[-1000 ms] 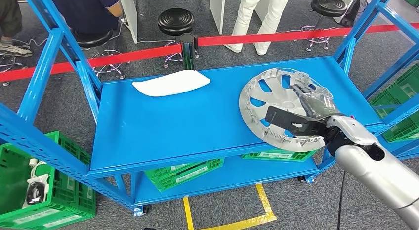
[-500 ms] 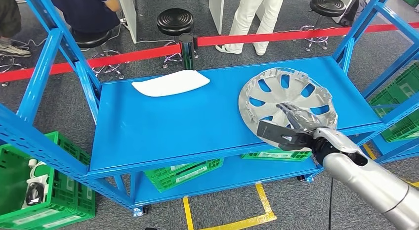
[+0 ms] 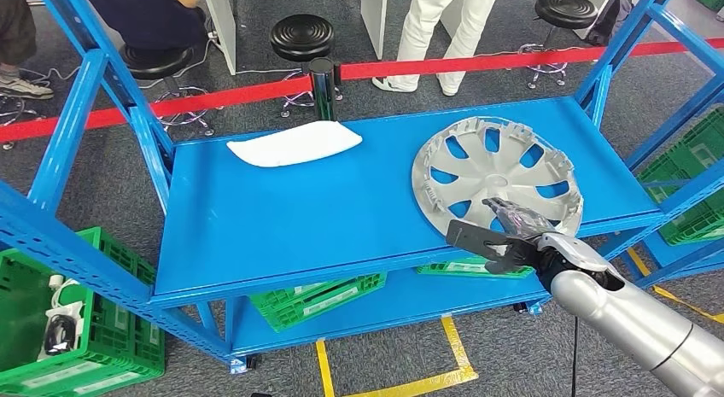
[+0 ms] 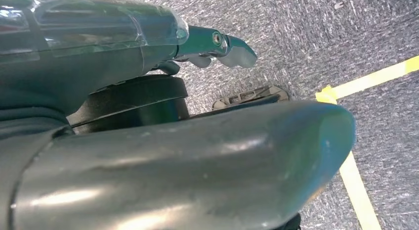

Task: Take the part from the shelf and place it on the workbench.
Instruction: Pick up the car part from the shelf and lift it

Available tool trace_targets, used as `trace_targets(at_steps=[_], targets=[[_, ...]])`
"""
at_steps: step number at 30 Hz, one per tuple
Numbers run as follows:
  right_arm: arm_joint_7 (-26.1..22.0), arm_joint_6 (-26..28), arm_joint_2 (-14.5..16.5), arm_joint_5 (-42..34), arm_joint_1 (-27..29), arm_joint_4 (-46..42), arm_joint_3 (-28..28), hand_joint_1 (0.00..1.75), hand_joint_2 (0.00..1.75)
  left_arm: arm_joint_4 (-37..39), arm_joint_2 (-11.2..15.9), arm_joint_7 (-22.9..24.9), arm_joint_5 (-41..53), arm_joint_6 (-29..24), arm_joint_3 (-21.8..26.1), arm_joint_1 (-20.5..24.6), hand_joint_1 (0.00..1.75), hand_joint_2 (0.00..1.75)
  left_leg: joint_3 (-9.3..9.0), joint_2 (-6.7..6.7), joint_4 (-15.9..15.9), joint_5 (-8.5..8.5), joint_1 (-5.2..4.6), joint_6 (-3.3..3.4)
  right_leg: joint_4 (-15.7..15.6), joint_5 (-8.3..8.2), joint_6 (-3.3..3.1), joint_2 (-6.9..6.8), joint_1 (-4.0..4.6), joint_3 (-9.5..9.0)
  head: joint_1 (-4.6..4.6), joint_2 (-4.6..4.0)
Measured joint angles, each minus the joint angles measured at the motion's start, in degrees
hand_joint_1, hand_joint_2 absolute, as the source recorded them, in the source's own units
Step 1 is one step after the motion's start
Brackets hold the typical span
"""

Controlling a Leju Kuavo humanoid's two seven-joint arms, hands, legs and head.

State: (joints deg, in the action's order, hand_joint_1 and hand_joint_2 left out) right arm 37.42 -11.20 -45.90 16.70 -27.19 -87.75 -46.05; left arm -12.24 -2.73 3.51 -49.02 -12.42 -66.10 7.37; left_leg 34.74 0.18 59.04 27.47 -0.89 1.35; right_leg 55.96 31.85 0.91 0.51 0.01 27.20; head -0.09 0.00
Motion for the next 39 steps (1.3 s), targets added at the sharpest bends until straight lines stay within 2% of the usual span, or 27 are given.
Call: trace_targets(at_steps=[3,7,11,39], targets=[[0.03,0.20,0.01,-0.03,0.32,0.42,-0.22,0.00,1.75,0.00,0.00,0.24,0.04,0.29,0.00,0.00,0.00,0.00,0.00,-0.05,0.00,0.00,0.00,0.00,0.00,0.00,0.00,-0.01,0.00,0.00,0.00,0.00],[0.04,1.21,0.01,0.16,0.81,1.03,-0.25,0.28,1.75,0.00,0.00,0.46,0.24,0.44,0.00,0.01,0.00,0.00,0.00,-0.11,0.00,0.00,0.00,0.00,0.00,0.00,0.00,-0.02,0.00,0.00,0.00,0.00],[-0.01,1.80,0.00,0.28,1.32,1.55,-0.22,1.75,1.75,0.00,0.00,0.47,0.36,0.44,0.00,0.01,0.00,0.00,0.00,-0.15,0.00,0.00,0.00,0.00,0.00,0.00,0.00,-0.03,0.00,0.00,0.00,0.00],[-1.33,2.80,0.01,-0.05,3.26,2.88,-0.05,1.75,1.75,0.00,-0.02,-0.56,0.07,0.38,0.00,0.00,0.00,0.00,0.00,-0.32,0.00,0.00,0.00,0.00,0.00,0.00,0.00,-0.16,-0.01,-0.02,0.00,0.00]])
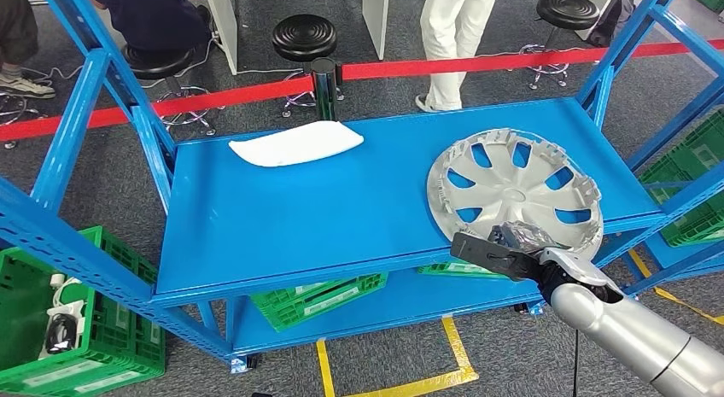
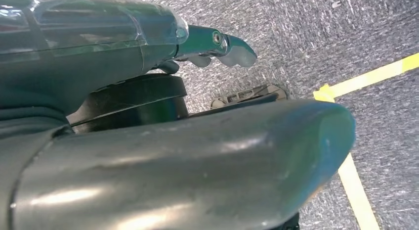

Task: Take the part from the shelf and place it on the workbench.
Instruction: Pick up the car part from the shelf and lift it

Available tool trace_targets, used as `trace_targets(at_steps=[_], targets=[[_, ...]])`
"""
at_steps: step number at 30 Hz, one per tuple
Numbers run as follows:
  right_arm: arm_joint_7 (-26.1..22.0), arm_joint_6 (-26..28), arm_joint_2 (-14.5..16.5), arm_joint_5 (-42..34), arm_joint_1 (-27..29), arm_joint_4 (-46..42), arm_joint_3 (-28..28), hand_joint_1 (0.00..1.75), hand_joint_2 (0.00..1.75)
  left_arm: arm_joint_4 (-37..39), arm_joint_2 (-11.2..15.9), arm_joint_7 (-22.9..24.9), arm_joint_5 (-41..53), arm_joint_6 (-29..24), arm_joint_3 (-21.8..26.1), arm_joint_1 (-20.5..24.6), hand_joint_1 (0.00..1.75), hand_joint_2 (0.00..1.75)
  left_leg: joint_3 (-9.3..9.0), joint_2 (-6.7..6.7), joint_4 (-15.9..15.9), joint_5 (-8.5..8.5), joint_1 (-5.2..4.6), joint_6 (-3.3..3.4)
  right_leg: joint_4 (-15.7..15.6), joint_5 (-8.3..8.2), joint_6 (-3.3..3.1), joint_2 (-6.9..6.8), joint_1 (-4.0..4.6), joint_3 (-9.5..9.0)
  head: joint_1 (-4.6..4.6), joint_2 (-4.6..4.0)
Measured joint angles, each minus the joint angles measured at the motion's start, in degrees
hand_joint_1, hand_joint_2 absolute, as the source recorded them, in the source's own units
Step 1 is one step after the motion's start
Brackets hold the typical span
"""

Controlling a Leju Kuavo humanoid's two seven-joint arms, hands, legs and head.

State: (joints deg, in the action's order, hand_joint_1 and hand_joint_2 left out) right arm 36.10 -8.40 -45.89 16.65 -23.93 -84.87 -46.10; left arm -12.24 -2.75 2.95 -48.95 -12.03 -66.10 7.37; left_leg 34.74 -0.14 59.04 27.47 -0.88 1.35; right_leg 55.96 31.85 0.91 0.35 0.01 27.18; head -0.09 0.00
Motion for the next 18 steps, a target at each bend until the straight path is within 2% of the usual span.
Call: trace_targets(at_steps=[10,12,16,18], targets=[[-0.96,0.70,0.01,-0.40,0.40,-0.28,0.52,1.75,1.75,0.00,0.02,-1.08,-0.56,-0.81,0.00,0.00,0.00,0.00,0.00,0.03,0.00,0.00,0.00,0.00,0.00,0.00,0.00,0.00,0.01,0.00,0.00,0.00],[-2.99,3.80,0.06,0.02,0.93,-0.60,0.87,1.75,1.75,0.01,0.02,-1.18,-0.82,-1.03,0.01,-0.01,0.00,0.00,0.02,0.05,0.00,0.00,0.00,0.00,0.01,0.00,0.00,0.00,0.01,0.00,0.00,0.00],[-9.43,15.92,0.83,0.72,1.94,-2.79,3.97,1.75,1.75,0.03,0.03,-1.47,-1.36,-1.58,0.02,-0.02,0.00,0.00,0.03,0.25,0.00,0.00,-0.02,0.00,0.03,0.00,0.00,0.08,0.01,0.01,0.01,0.00],[-11.51,20.22,1.38,0.40,2.38,-4.74,6.28,1.75,1.75,0.05,0.02,-1.57,-1.44,-1.78,0.02,-0.03,0.00,0.00,0.03,0.31,0.00,0.00,-0.02,0.00,0.03,0.00,0.00,0.10,0.01,0.01,0.02,0.00]])
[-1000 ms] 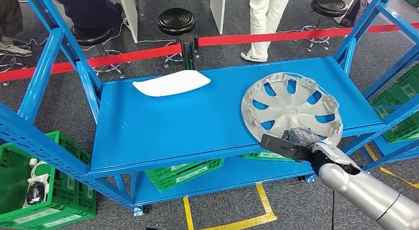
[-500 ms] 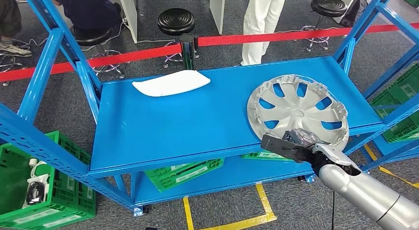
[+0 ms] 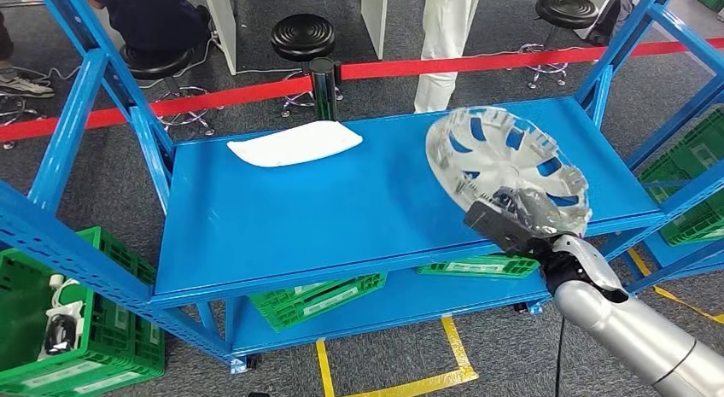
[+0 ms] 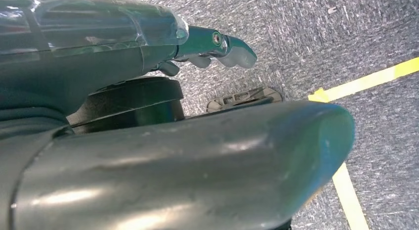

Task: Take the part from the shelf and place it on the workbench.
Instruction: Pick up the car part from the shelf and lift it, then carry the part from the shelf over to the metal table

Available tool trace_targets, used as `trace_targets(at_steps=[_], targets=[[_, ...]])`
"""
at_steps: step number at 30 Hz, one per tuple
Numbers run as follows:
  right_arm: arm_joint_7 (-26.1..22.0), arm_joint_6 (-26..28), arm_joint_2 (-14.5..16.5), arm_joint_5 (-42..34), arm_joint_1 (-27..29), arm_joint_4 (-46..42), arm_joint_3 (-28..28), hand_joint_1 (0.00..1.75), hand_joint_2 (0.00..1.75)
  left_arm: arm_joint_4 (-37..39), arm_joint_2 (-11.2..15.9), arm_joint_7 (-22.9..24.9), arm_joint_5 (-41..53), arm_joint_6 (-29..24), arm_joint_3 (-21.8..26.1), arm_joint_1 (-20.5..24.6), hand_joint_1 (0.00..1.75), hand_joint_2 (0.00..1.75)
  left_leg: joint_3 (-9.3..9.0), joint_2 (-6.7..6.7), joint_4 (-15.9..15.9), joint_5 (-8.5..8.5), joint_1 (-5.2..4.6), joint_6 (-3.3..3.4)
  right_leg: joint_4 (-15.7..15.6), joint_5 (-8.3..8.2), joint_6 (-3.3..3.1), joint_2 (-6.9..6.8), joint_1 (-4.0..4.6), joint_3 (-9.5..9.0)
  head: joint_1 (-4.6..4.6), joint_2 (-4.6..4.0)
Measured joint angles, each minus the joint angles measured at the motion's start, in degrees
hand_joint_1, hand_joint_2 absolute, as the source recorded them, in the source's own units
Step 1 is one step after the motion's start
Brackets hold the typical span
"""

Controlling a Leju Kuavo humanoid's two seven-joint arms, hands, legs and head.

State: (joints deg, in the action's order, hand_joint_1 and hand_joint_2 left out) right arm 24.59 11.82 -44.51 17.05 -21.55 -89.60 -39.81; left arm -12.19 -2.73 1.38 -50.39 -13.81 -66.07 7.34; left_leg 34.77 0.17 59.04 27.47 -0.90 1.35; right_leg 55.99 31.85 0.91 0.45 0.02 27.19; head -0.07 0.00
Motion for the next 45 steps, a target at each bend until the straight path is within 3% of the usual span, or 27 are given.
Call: trace_targets(at_steps=[17,21,38,45], targets=[[-15.56,17.52,7.39,-7.42,8.28,-21.93,17.88,1.75,1.75,0.21,0.03,-0.24,0.23,-0.62,0.02,-0.03,0.00,0.00,0.01,0.01,-0.01,0.02,0.01,0.00,0.00,0.02,-0.03,0.00,0.00,0.05,-0.01,0.00],[-18.16,19.15,9.22,-9.40,9.59,-27.52,20.29,1.75,1.75,0.21,0.07,-1.83,1.09,-1.14,0.00,-0.02,0.00,1.75,0.01,-0.03,-0.01,0.02,0.01,0.00,0.00,0.03,-0.03,0.01,0.00,0.06,-0.01,0.00],[-18.68,16.71,12.85,-5.62,10.48,-39.14,19.18,1.75,1.75,0.21,0.20,-3.43,2.48,-3.67,-0.01,-0.01,0.00,1.75,0.01,-0.13,-0.01,0.02,0.02,0.00,-0.01,0.03,-0.03,0.02,-0.01,0.06,0.01,0.00],[-20.06,11.31,13.92,-12.27,9.84,-40.68,17.60,1.75,1.75,0.21,0.20,-2.49,1.07,-2.99,0.01,-0.01,0.00,1.75,0.01,-0.10,-0.01,0.02,0.02,0.00,0.00,0.03,-0.03,0.03,0.00,0.04,0.01,0.00]])
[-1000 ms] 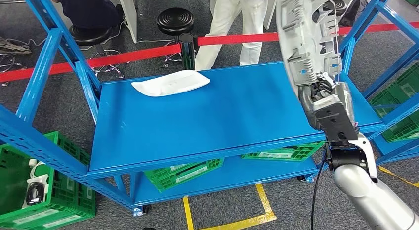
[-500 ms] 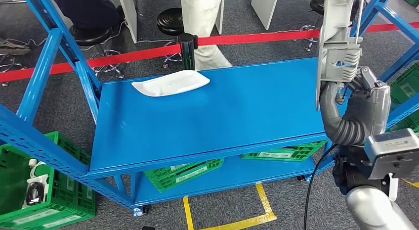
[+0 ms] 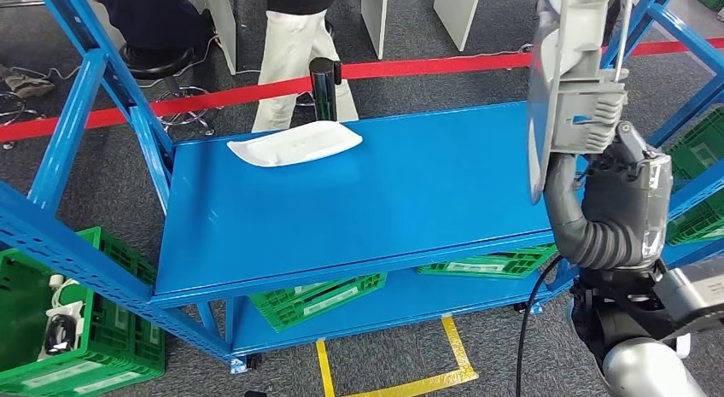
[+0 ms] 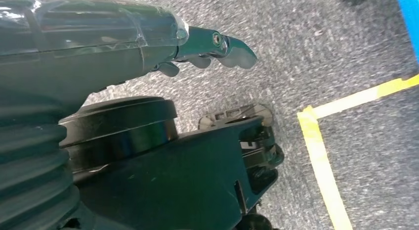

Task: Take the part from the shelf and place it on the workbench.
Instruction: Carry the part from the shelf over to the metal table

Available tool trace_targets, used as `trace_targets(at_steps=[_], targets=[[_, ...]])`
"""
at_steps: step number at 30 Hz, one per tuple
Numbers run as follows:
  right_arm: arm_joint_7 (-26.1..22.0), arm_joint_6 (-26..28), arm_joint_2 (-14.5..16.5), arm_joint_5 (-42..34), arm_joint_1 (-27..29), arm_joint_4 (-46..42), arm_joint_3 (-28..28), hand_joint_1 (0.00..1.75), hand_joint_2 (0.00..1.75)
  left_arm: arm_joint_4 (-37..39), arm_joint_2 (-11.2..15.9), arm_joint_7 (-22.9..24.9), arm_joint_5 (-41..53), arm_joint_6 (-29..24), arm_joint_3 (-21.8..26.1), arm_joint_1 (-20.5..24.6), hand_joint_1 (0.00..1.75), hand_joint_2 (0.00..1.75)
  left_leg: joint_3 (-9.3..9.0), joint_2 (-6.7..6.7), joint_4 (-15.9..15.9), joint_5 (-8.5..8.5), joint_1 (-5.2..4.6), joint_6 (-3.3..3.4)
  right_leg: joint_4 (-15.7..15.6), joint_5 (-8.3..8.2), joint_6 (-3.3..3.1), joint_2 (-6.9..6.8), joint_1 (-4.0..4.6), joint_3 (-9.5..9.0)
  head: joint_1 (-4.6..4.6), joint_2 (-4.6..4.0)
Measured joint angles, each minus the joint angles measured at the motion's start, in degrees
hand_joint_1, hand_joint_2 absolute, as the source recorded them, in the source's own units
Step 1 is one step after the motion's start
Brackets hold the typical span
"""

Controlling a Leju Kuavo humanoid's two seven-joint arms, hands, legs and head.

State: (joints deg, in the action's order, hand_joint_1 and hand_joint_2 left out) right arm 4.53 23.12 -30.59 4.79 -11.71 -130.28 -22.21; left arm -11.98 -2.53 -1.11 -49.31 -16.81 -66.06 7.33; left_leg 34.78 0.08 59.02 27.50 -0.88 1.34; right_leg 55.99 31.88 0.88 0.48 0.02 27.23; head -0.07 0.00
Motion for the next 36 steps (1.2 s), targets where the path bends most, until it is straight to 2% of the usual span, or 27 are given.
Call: trace_targets(at_steps=[6,11,17,24,30,34,36], targets=[[-5.52,-7.78,2.08,-10.30,-1.19,0.26,-4.55,1.75,1.75,0.00,0.21,-1.16,-0.87,2.75,0.01,0.01,0.00,1.75,0.00,0.04,-0.01,0.00,0.05,0.00,0.01,0.03,-0.05,-0.04,0.03,0.00,0.00,0.00],[-10.71,-10.49,3.42,-15.75,0.26,0.00,-7.25,1.75,1.75,0.02,0.75,-2.27,-1.29,3.87,0.00,0.01,0.00,1.75,0.01,0.00,-0.01,0.01,0.06,-0.02,0.01,0.09,-0.13,-0.05,0.03,0.01,0.03,0.00],[-19.09,-13.75,5.00,-22.06,3.79,0.02,-8.46,1.75,1.75,0.04,2.91,-3.68,-2.59,3.33,0.08,0.01,0.00,1.75,0.01,0.00,-0.02,0.05,0.06,-0.07,0.00,0.09,-0.14,-0.02,0.02,0.02,0.09,0.00],[-23.73,-13.37,7.41,-19.94,6.35,0.50,-9.05,1.75,1.75,0.03,5.74,-4.24,-3.50,0.83,0.26,0.01,0.00,1.75,0.00,-0.08,-0.03,0.04,0.09,-0.07,0.01,0.10,-0.14,-0.03,0.04,0.02,0.13,0.00],[-24.07,-10.80,9.55,-17.41,6.91,0.54,-9.87,1.75,1.75,0.01,7.14,-5.71,-4.92,-1.21,0.97,0.00,0.00,1.75,0.01,-0.16,-0.03,0.04,0.09,-0.07,0.01,0.11,-0.16,-0.05,0.03,0.02,0.13,0.00],[-24.02,-8.62,10.51,-15.61,6.84,0.77,-10.43,1.75,1.75,-0.01,7.22,-5.78,-5.43,-1.68,1.67,0.00,0.00,1.75,-0.01,-0.22,0.04,0.20,-0.15,0.40,-0.32,-0.01,0.33,-0.04,-0.11,-0.01,0.00,0.00],[-24.14,-7.46,10.73,-15.29,6.86,0.78,-10.54,1.75,1.75,-0.02,7.20,-5.84,-5.59,-1.73,1.79,0.01,0.00,1.75,-0.27,-0.20,-0.54,-0.15,0.22,0.66,0.81,0.92,0.68,-0.10,-0.11,0.33,0.01,0.00]])
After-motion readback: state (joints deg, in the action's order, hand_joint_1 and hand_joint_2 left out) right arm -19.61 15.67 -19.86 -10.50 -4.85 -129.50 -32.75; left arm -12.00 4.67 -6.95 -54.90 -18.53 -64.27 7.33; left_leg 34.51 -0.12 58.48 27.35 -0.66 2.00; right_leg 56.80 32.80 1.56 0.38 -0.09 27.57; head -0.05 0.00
